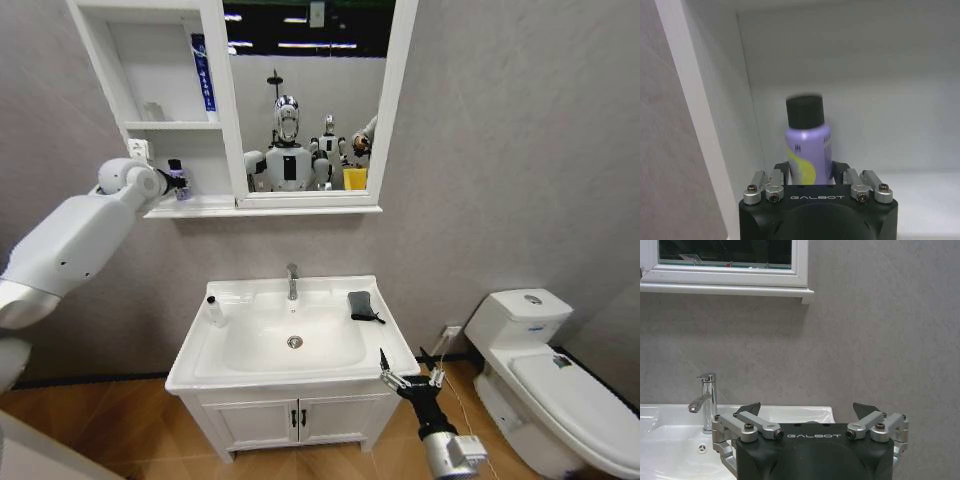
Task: Move facial cleanser and shampoo from washbasin to cabinet, then wipe washbasin with towel.
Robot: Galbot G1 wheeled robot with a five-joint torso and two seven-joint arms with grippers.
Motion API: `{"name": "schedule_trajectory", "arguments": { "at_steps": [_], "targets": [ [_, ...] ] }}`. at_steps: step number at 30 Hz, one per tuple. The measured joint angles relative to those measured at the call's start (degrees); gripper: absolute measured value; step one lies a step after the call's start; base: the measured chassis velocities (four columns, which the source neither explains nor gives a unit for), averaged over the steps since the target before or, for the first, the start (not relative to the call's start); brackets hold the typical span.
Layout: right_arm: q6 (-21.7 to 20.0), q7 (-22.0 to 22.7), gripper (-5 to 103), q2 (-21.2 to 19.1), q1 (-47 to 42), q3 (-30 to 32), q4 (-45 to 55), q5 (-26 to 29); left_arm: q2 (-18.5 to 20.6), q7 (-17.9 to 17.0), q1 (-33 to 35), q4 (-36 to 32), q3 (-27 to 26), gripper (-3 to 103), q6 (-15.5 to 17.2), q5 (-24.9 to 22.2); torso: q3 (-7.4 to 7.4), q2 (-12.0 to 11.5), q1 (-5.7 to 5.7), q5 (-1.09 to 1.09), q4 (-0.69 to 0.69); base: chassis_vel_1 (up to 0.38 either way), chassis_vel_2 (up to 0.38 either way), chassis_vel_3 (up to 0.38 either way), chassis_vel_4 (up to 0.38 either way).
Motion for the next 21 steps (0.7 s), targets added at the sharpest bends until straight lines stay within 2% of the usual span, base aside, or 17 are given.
{"name": "schedule_trajectory", "arguments": {
  "at_steps": [1,2,3,5,6,8,9,10,13,14,15,16,18,19,20,21],
  "targets": [
    [0.00,0.00,100,0.00,0.00,0.00,0.00,0.00,0.00,0.00,0.00,0.00,0.00,50,0.00,0.00,0.00,0.00,0.00,0.00,0.00,0.000,0.000,0.000,0.000],
    [0.00,0.01,100,0.05,-0.03,0.00,0.02,-0.02,0.23,-0.45,0.30,-0.42,-0.13,55,0.10,-0.35,0.01,0.00,0.02,-0.07,0.00,0.000,0.000,0.000,0.000],
    [0.00,0.00,100,0.13,-0.10,-0.05,0.04,-0.06,0.36,-0.97,0.60,-0.81,-0.43,55,0.23,-0.65,0.01,0.00,0.01,-0.03,0.00,0.000,0.000,0.000,0.000],
    [0.01,0.00,100,0.16,-0.28,-0.05,0.15,-0.19,0.68,-1.29,1.09,-1.64,-0.98,66,0.28,-1.06,0.00,0.00,0.01,0.02,-0.02,0.000,0.000,0.000,0.000],
    [0.01,0.00,100,0.16,-0.28,-0.05,0.15,-0.19,0.68,-1.29,1.09,-1.64,-0.98,66,0.28,-1.06,0.00,0.00,0.01,0.02,-0.02,0.000,0.000,0.000,0.000],
    [0.07,0.00,100,0.20,-0.53,-0.04,0.34,-0.29,1.32,-1.36,1.63,-2.94,-1.40,77,0.29,-1.28,0.01,0.00,0.01,0.00,-0.02,0.000,0.000,0.000,0.000],
    [0.07,0.00,100,0.20,-0.53,-0.04,0.34,-0.29,1.32,-1.36,1.63,-2.94,-1.40,77,0.29,-1.28,0.01,0.00,0.01,0.00,-0.02,0.000,0.000,0.000,0.000],
    [0.08,0.00,100,0.21,-0.57,-0.04,0.42,-0.32,1.62,-1.40,1.87,-3.58,-1.67,82,0.29,-1.32,0.00,0.00,0.01,0.01,-0.03,0.000,0.000,0.000,0.000],
    [0.11,0.00,100,0.25,-0.73,-0.04,0.69,-0.43,3.34,-1.79,3.15,-7.00,-2.95,87,0.29,-1.70,0.00,-0.01,0.01,0.01,-0.04,0.000,0.000,0.000,0.000],
    [0.12,0.00,100,0.25,-0.85,-0.04,0.86,-0.47,5.00,-2.11,4.74,-10.06,-4.33,97,0.27,-2.14,0.00,0.00,0.01,0.03,-0.05,0.000,0.000,0.000,0.000],
    [0.12,0.00,100,0.25,-0.85,-0.04,0.86,-0.47,5.00,-2.11,4.74,-10.06,-4.33,97,0.27,-2.14,0.00,0.00,0.01,0.03,-0.05,0.000,0.000,0.000,0.000],
    [0.12,0.00,100,0.24,-0.91,-0.02,0.90,-0.48,6.57,-2.32,6.32,-12.65,-5.54,97,0.14,-2.53,0.00,0.00,0.01,0.02,-0.04,0.000,0.000,0.000,0.000],
    [0.14,-0.01,100,0.20,-0.92,-0.02,0.91,-0.56,12.09,-2.50,13.06,-21.12,-12.91,100,-0.76,-3.41,0.00,-0.01,0.02,-0.01,-0.06,0.000,0.000,0.000,0.000],
    [0.14,-0.01,100,0.20,-0.92,-0.02,0.91,-0.56,12.09,-2.50,13.06,-21.12,-12.91,100,-0.76,-3.41,0.00,-0.01,0.02,-0.01,-0.06,0.000,0.000,0.000,0.000],
    [0.14,-0.01,100,0.19,-0.92,-0.06,0.91,-0.63,14.67,-2.66,17.05,-24.72,-17.11,100,-1.19,-3.59,-0.01,0.00,0.01,0.03,-0.03,0.000,0.000,0.000,0.000],
    [0.19,-0.01,100,0.23,-0.91,-0.20,0.91,-0.85,19.23,-2.56,24.08,-31.13,-21.86,100,-2.03,-4.09,-0.02,0.00,-0.01,0.02,0.02,0.000,0.000,0.000,0.000]
  ]
}}
